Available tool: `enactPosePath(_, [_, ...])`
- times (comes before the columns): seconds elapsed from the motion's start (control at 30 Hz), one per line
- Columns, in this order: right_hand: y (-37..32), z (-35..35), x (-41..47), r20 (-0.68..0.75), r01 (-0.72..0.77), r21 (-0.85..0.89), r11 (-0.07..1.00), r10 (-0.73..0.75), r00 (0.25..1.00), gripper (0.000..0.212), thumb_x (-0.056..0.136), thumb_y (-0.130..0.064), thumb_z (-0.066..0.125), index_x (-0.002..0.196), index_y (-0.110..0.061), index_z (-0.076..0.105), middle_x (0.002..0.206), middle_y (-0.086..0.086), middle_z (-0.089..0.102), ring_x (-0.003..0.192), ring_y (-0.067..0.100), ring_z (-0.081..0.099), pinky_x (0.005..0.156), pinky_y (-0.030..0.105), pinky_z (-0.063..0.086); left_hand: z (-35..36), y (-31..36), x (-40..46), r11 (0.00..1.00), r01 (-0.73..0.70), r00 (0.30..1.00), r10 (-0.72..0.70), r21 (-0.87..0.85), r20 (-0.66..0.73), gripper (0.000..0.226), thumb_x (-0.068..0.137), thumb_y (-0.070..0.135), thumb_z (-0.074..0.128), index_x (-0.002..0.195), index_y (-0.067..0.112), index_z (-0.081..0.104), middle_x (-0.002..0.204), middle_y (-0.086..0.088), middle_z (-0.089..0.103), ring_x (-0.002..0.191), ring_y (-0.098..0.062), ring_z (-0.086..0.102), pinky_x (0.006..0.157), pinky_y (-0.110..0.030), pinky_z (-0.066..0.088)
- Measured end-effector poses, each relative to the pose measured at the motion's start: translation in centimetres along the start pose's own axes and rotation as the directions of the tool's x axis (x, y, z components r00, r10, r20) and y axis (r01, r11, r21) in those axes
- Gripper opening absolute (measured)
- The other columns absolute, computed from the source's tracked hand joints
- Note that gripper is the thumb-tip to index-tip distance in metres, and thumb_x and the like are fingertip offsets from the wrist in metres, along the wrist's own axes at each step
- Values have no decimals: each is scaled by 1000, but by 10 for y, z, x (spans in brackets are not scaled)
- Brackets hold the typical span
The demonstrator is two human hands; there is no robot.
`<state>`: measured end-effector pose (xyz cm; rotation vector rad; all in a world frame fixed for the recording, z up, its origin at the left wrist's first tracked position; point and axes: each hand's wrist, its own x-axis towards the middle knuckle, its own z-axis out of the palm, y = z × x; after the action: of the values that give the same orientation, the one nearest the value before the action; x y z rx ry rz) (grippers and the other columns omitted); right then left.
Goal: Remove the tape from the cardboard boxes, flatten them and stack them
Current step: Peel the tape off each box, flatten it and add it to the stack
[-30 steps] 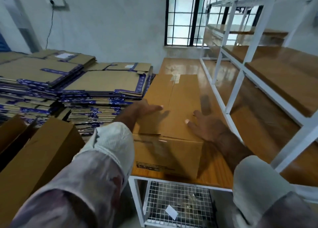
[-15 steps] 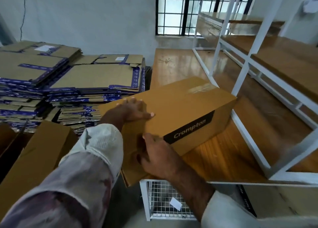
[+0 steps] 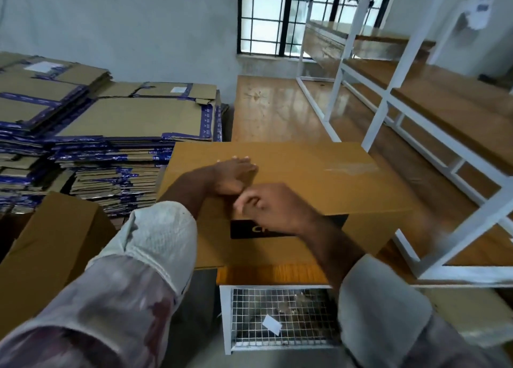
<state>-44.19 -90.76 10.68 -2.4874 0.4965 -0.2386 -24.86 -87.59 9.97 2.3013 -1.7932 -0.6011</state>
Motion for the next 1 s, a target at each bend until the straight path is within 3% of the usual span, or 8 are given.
enactPosePath(0.13, [36, -62, 26, -150, -50, -45, 998, 42, 988, 14, 96, -29, 68, 104, -23, 78, 105, -7, 73, 95, 10, 64, 83, 27, 52, -8, 20, -27, 943, -38, 937, -82, -332, -341, 56, 93, 29, 73, 144, 16, 53, 146, -8, 51, 132, -25, 49, 101, -35, 42])
enactPosePath(0.27, [90, -95, 67, -158, -122, -162, 979, 96, 983, 46, 95, -38, 68, 136, -18, 59, 130, 8, 62, 115, 25, 61, 94, 34, 50, -4, 57, -60, 970, 111, 764, -224, -218, -605, 44, 93, 42, 69, 130, 21, 60, 116, -2, 65, 109, -20, 61, 91, -44, 54])
enactPosePath(0.4, [130, -97, 94, -91, -191, -287, 939, 172, 981, 85, 89, -65, 63, 158, -33, 24, 161, 9, 33, 142, 34, 39, 112, 55, 38, 31, 114, -96, 943, 247, 812, -328, -224, -483, 59, 85, 74, 56, 129, 34, 56, 91, 6, 70, 85, -14, 67, 78, -40, 57])
enactPosePath(0.53, [152, -99, 118, 44, -194, -382, 904, 227, 973, 106, 72, -94, 51, 158, -43, 16, 168, 0, 25, 150, 32, 30, 115, 65, 20, 83, 144, -98, 897, 213, 917, -321, -387, -238, 104, 83, 77, 61, 162, 28, 15, 137, -1, 65, 112, -13, 66, 95, -38, 57])
enactPosePath(0.7, [170, -100, 139, 161, -170, -378, 910, 245, 956, 105, 60, -104, 43, 150, -52, 25, 157, 4, 41, 138, 35, 44, 113, 61, 28, 117, 171, -85, 549, 157, 933, -355, -821, -59, 133, 66, 80, 69, 156, 45, -22, 163, 19, 22, 132, -3, 40, 110, -34, 45])
enactPosePath(0.77, [170, -102, 138, 151, -168, -349, 922, 233, 961, 100, 61, -103, 46, 148, -55, 27, 154, 5, 43, 137, 35, 44, 112, 60, 28, 120, 184, -79, 404, 71, 928, -362, -912, -88, 140, 57, 82, 76, 155, 50, -19, 165, 21, 15, 140, -1, 23, 114, -29, 30])
enactPosePath(0.87, [165, -112, 134, 106, -169, -276, 946, 204, 973, 89, 69, -94, 53, 147, -57, 31, 152, 6, 44, 137, 34, 44, 112, 59, 26, 113, 198, -69, 162, -68, 907, -400, -984, -129, 137, 44, 83, 82, 153, 64, 1, 161, 26, 14, 147, -9, 21, 119, -41, 28])
enactPosePath(1.0, [158, -141, 126, 69, -199, -256, 946, 223, 972, 82, 73, -84, 63, 145, -51, 41, 150, 7, 46, 136, 34, 45, 114, 62, 28, 99, 188, -47, 198, -176, 806, -533, -964, -257, 129, 36, 86, 78, 152, 57, 28, 165, 11, 25, 146, -20, 33, 117, -48, 33])
